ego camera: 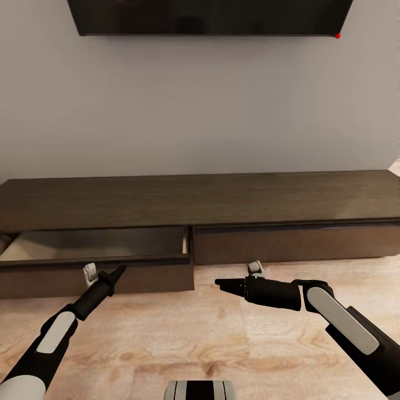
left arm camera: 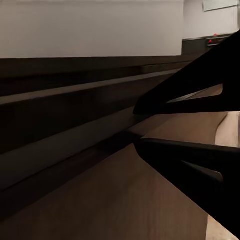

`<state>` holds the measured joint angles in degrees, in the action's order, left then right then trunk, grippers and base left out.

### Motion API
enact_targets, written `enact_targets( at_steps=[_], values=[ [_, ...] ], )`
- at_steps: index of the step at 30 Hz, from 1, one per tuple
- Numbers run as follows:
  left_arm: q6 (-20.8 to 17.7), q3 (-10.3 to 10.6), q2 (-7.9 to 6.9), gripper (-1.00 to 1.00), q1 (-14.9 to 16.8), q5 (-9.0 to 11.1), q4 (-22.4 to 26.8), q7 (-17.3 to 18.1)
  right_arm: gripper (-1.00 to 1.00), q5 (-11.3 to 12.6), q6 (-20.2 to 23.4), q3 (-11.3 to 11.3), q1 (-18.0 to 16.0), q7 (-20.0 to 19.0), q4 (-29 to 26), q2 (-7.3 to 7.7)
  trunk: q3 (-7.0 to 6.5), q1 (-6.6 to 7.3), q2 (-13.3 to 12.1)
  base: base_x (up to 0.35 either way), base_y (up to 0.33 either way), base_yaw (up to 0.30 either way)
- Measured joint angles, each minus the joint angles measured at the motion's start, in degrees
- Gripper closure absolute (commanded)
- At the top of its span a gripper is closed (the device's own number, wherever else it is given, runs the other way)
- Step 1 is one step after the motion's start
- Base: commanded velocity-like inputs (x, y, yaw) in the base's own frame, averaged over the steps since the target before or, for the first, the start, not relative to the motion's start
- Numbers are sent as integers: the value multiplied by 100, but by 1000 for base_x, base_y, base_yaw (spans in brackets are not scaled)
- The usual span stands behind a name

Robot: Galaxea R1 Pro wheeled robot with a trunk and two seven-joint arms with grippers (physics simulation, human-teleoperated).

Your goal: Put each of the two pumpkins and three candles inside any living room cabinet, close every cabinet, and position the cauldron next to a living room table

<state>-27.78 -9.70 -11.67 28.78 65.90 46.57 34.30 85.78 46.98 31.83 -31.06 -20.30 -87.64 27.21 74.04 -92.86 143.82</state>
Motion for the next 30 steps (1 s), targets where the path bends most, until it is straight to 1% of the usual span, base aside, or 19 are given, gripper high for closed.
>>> enact_targets(
  at_steps=[9,30],
  values=[
    [-13,80,0,100,1,31,3,4,-100,0,0,0,0,-2,0,0,0,0,0,-156,22,0],
    [-15,86,0,100,1,34,3,4,-100,0,0,0,0,2,0,0,0,1,0,-84,0,0]
  ],
)
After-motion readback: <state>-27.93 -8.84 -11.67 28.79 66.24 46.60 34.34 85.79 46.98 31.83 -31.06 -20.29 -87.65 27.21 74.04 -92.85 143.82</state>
